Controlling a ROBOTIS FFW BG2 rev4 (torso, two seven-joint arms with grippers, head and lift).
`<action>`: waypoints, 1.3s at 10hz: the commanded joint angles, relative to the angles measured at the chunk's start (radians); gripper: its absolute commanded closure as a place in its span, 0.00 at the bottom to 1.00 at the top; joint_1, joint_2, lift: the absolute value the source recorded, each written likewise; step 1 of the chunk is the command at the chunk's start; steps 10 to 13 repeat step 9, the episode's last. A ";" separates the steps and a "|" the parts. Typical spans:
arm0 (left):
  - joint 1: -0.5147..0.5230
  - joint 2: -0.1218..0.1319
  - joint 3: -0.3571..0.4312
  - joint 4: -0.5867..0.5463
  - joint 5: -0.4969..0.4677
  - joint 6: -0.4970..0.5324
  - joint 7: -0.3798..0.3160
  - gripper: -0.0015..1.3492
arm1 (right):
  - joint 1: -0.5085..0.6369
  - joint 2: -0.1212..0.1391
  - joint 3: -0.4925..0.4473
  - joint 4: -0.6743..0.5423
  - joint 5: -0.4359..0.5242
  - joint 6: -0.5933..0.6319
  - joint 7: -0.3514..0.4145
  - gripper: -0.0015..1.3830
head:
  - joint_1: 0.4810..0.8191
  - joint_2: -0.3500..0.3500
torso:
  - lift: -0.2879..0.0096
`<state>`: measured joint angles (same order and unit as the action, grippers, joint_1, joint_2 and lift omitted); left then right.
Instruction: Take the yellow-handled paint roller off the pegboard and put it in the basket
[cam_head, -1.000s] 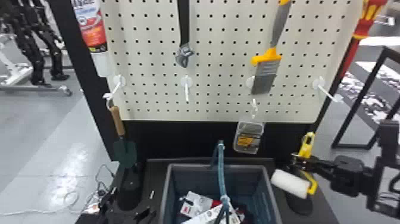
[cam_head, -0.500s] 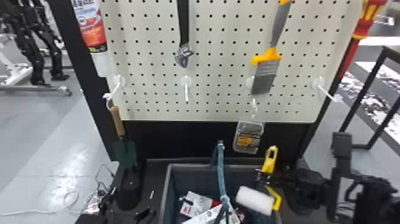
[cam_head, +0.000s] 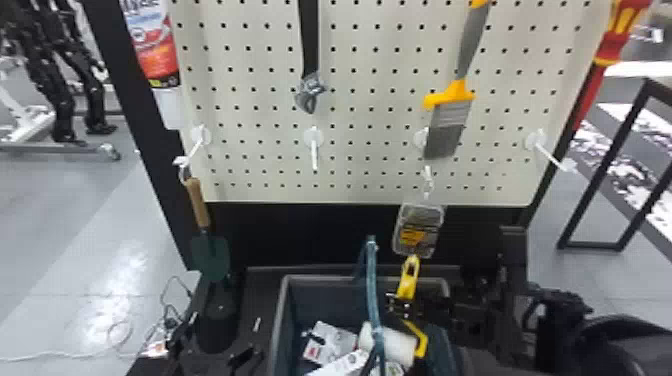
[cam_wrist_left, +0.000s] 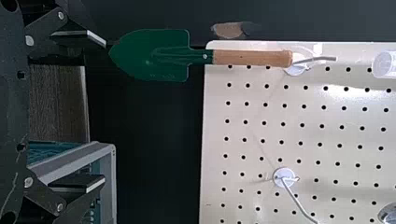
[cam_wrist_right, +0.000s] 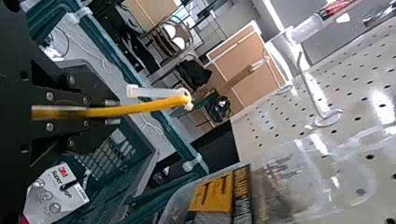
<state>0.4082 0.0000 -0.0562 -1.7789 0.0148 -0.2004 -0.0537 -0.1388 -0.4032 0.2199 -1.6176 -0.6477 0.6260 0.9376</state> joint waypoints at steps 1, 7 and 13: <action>0.004 -0.003 0.004 0.001 0.002 -0.004 0.000 0.20 | 0.008 0.004 0.003 0.021 -0.009 -0.002 0.001 0.45 | 0.20 0.50 | 0.63; 0.001 -0.003 0.004 0.001 0.002 -0.005 0.000 0.20 | 0.008 0.004 -0.001 0.022 -0.010 -0.017 0.001 0.09 | 0.20 0.50 | 0.63; 0.001 -0.003 0.004 0.001 0.002 -0.005 0.000 0.20 | 0.008 0.004 -0.002 0.024 -0.013 -0.022 0.000 0.09 | 0.20 0.50 | 0.63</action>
